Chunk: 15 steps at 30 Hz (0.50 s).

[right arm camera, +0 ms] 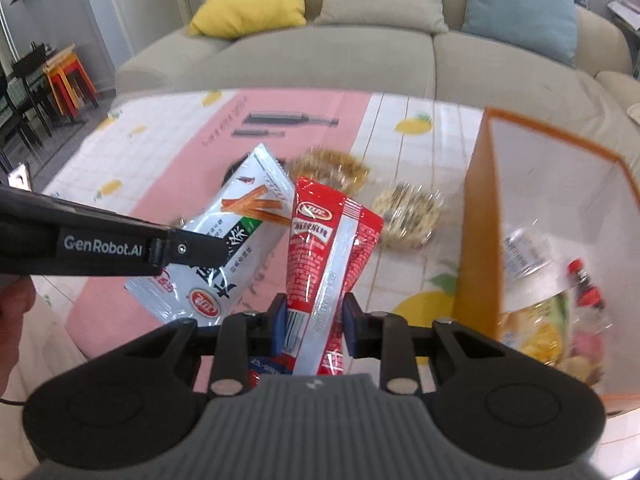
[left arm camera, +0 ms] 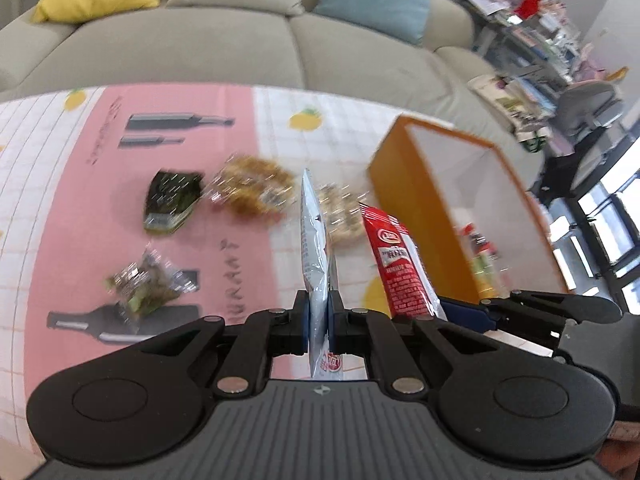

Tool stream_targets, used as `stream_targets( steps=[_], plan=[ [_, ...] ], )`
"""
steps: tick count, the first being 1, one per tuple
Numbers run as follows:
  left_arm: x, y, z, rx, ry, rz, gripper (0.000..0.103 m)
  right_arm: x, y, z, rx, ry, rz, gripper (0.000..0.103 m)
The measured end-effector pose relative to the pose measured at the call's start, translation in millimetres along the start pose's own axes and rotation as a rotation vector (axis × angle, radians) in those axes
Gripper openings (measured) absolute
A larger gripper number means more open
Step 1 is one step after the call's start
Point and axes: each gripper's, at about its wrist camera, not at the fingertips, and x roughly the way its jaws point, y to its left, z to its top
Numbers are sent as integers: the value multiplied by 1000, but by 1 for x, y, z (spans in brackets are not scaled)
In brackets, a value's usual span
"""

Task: Organize snacks
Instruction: 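Lift both packs and carry them over the orange box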

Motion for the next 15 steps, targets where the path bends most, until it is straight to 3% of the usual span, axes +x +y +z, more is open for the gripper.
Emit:
stream_targets(
  steps=[8, 15],
  plan=[
    [-10, -55, 24, 83, -24, -110, 8, -56, -39, 19, -18, -41, -45, 26],
    [4, -108, 46, 126, -12, -200, 8, -93, -94, 25, -12, -25, -143, 26]
  ],
)
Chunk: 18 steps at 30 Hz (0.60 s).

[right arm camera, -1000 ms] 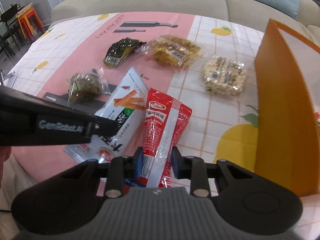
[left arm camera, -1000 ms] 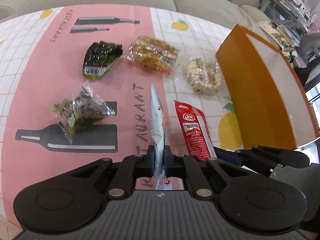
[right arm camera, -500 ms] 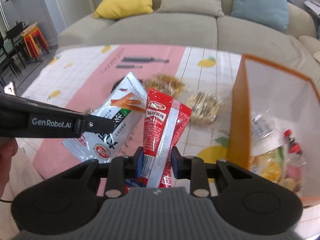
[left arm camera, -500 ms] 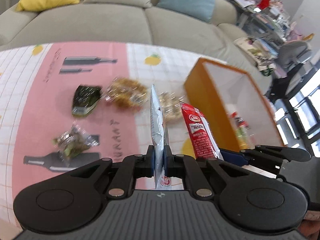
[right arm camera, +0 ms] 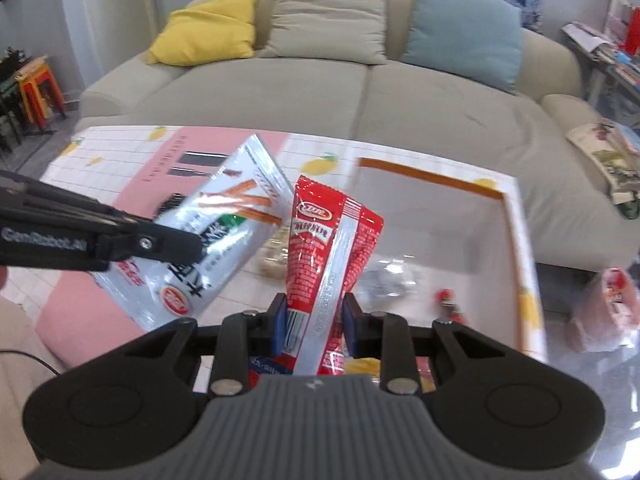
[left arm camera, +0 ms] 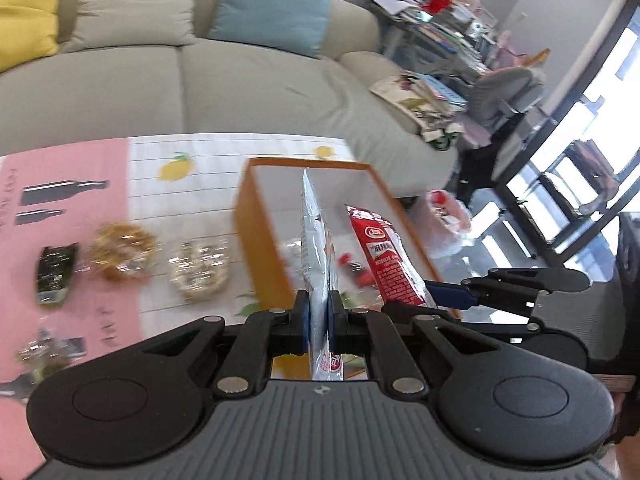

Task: Organize snacks
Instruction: 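Lift both packs and carry them over the orange box, then lower both packs into the orange box and open both tools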

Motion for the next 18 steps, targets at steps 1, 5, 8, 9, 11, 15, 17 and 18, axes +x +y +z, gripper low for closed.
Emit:
stream_targets(
  steps=[1, 5, 8, 9, 11, 15, 17, 18],
  plan=[
    [7, -6, 4, 2, 7, -19, 8, -2, -9, 0, 1, 7, -16, 26],
    [36, -24, 17, -8, 49, -91, 8, -2, -45, -1, 28, 55, -42, 26],
    [61, -32, 25, -38, 87, -135, 8, 7, -74, -2, 70, 115, -40, 26],
    [71, -35, 27, -45, 98, -143, 8, 11, -82, -2, 79, 133, -43, 26],
    [88, -39, 30, -62, 126, -157, 8, 23, -98, -4, 86, 173, -52, 26],
    [125, -44, 35, -99, 192, -166, 8, 48, -121, -9, 86, 246, -70, 27],
    [141, -44, 33, -115, 223, -154, 8, 61, -127, -11, 88, 273, -72, 27],
    [148, -42, 33, -130, 239, -152, 8, 67, -128, -13, 89, 284, -66, 27]
  ],
)
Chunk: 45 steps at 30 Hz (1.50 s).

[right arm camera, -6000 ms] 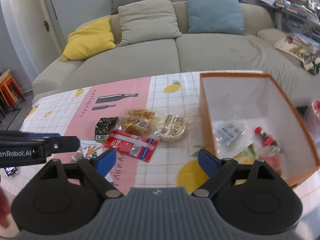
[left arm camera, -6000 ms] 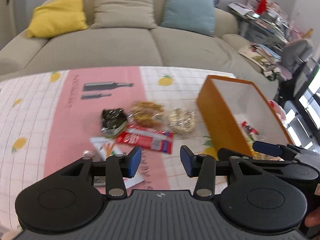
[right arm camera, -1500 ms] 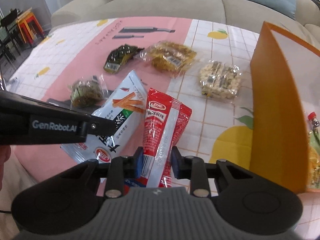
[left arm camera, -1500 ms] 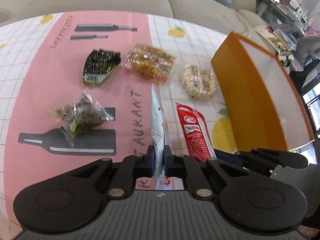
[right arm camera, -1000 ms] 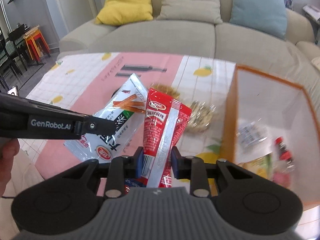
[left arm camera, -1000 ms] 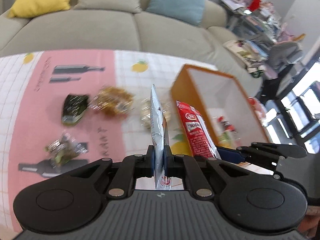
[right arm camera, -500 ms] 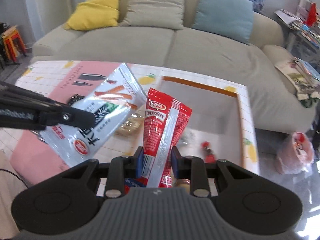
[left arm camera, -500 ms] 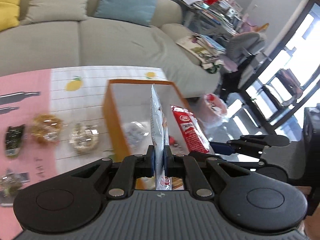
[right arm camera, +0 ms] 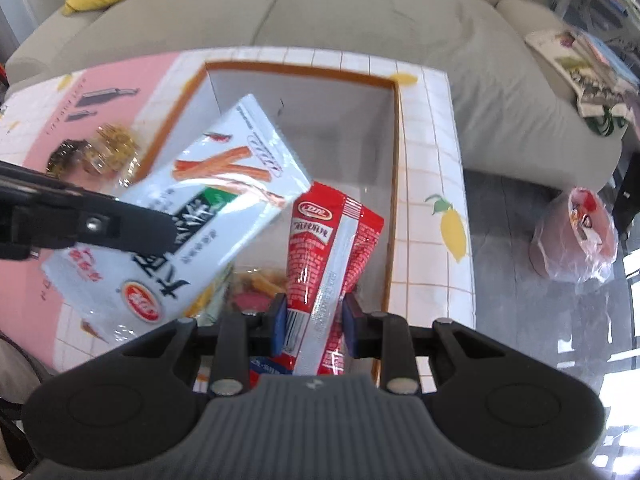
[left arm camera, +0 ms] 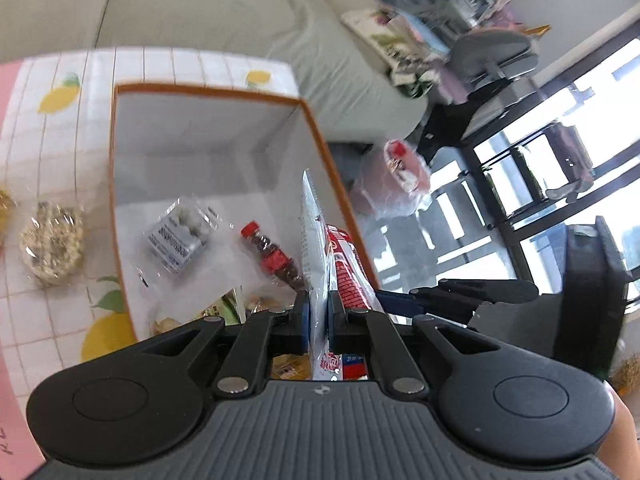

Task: Organize snacks
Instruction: 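Lower both packs into the orange box and open both tools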

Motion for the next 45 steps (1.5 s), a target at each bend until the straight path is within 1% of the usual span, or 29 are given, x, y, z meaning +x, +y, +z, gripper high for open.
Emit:
stream_targets(
  steps=[3, 7, 10, 14, 17, 22, 23, 24, 25, 26, 28, 31, 34, 36, 37, 39, 40, 41, 42, 45],
  plan=[
    [16, 10, 3, -51, 29, -7, 8, 15, 2, 3, -36, 31, 13, 27],
    [33, 18, 8, -97, 48, 7, 8, 38, 6, 11, -129, 83, -29, 27],
    [43, 21, 8, -125, 62, 15, 8, 50, 5, 15, -173, 116, -30, 28],
    [52, 21, 5, -145, 93, 8, 8, 58, 10, 16, -246, 151, -46, 33],
    [55, 24, 4, -164, 100, 17, 8, 58, 11, 16, -280, 158, -48, 37],
    [54, 27, 4, -196, 96, 16, 8, 54, 8, 16, -287, 160, -40, 40],
    [52, 27, 3, -193, 91, 21, 8, 51, 8, 15, -285, 157, -35, 43],
    [50, 27, 3, -189, 86, 30, 8, 49, 8, 15, -282, 154, -28, 49],
    [48, 27, 2, -181, 81, 41, 8, 46, 7, 14, -280, 148, -27, 52],
    [47, 27, 2, -181, 80, 43, 8, 43, 7, 13, -279, 138, -28, 54],
    [47, 28, 2, -194, 82, 33, 8, 38, 8, 11, -279, 128, -26, 54],
    [47, 25, 2, -201, 76, 2, 8, 33, 7, 7, -271, 120, -25, 53],
    [51, 17, 3, -187, 65, -5, 8, 27, 9, 4, -270, 109, -22, 52],
    [56, 13, 4, -191, 63, -20, 8, 24, 11, 2, -288, 104, -33, 44],
    [59, 12, 5, -198, 63, -22, 8, 22, 11, 1, -297, 101, -41, 42],
    [66, 10, 5, -219, 58, -31, 8, 19, 10, 0, -305, 98, -49, 33],
    [70, 9, 5, -229, 56, -33, 8, 20, 9, 0, -306, 101, -48, 31],
    [75, 9, 5, -238, 53, -27, 8, 20, 8, 0, -309, 104, -47, 25],
    [79, 8, 4, -240, 48, -16, 8, 20, 6, 0, -309, 106, -45, 23],
    [86, 6, 3, -233, 29, 49, 8, 20, 2, 0, -300, 114, -34, 22]
  ],
)
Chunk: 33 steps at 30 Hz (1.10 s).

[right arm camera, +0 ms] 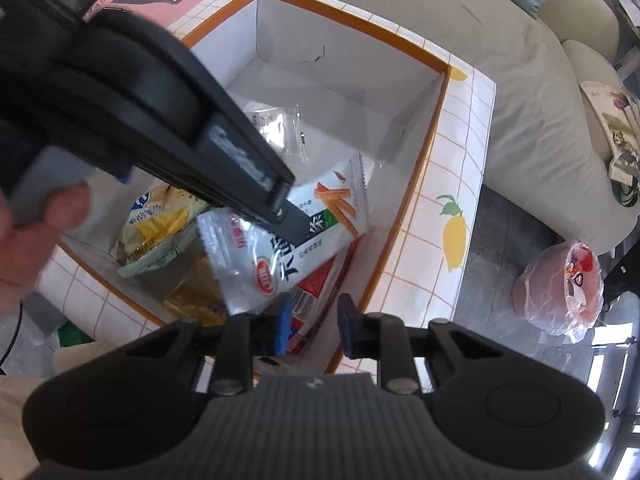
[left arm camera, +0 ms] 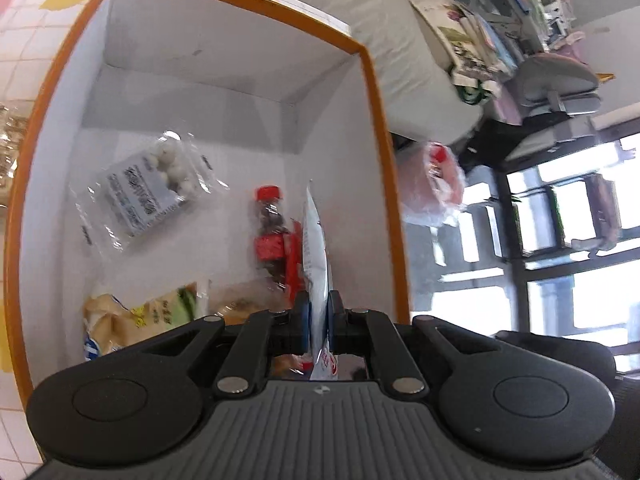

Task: Organize snacks
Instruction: 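Lower both packs into the orange box and open both tools, then move both tools back over the remaining snacks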

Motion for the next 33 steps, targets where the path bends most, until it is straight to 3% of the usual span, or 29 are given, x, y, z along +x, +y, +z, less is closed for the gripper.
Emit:
stream_targets(
  steps=[4, 7, 10, 19, 25, 31, 33],
  plan=[
    [2, 1, -3, 6, -5, 19, 8, 1, 0, -1, 0, 8, 15, 23],
    [7, -1, -5, 2, 64, -22, 10, 3, 3, -2, -2, 13, 24, 22],
    [5, -3, -9, 25, 96, -46, 20, 5, 4, -1, 2, 17, 26, 22],
    [-27, -3, -19, 129, 94, 26, 21, 3, 7, -2, 20, 19, 19, 23],
    [-71, 9, -31, 205, 49, 56, 21, -11, 16, -4, 41, -11, 19, 23],
    [-131, 25, -52, 335, -58, 99, 21, -28, 35, -1, 139, -86, 41, 25],
    [-149, 33, -59, 353, -98, 108, 21, -35, 43, 0, 183, -128, 49, 32]
  ],
)
